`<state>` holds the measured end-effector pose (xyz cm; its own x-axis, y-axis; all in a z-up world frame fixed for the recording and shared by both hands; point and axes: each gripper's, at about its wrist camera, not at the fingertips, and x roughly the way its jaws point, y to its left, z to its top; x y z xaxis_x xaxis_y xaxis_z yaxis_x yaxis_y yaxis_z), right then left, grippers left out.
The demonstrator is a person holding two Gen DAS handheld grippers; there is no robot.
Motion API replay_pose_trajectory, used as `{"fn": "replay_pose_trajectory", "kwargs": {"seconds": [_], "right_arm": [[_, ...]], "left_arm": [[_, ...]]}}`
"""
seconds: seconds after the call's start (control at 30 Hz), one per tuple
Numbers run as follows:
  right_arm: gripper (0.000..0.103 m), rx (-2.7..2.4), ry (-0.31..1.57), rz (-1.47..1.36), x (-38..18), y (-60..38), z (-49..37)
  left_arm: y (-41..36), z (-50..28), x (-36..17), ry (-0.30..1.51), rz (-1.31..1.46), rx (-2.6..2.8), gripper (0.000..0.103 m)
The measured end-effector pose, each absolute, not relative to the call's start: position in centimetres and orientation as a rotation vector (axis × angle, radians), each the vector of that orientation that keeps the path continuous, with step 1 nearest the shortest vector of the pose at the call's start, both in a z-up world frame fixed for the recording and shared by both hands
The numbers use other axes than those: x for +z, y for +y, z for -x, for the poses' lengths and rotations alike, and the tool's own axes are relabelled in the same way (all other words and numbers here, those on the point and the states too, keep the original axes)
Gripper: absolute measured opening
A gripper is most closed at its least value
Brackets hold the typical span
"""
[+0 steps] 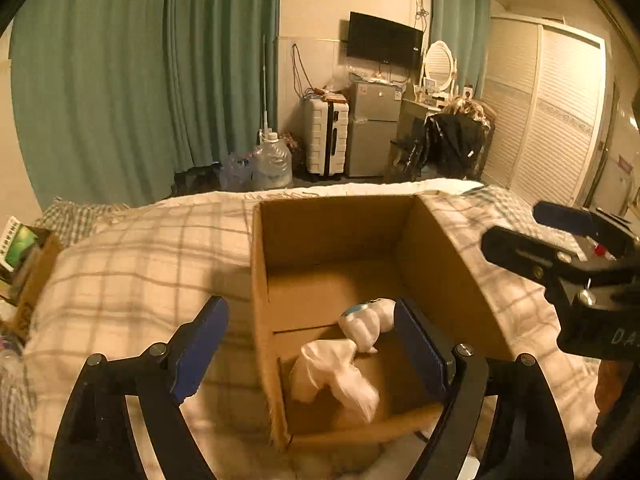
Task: Organize objects
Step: 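Carry both held items over the cardboard box and open both tools, then withdraw both tools from the box back toward the items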
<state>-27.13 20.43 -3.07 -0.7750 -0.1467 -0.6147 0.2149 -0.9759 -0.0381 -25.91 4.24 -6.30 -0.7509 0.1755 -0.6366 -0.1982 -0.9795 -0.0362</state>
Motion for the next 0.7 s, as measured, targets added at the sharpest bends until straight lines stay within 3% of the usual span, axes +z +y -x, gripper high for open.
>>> {"fn": "replay_pose_trajectory", "kwargs": {"seconds": [0.37,0.7], "right_arm": [[0.091,-2.879,0.308,-0.858,4.4,20.5,14.4],[0.091,-2.915,0.314,-0.751,6.2,19.1,6.0]], "left_arm": [[1.1,15.1,1.8,0.08,0.87,2.849,0.093],[-0.1,7.7,3.4,0.096,0.781,2.901,0.096]]}}
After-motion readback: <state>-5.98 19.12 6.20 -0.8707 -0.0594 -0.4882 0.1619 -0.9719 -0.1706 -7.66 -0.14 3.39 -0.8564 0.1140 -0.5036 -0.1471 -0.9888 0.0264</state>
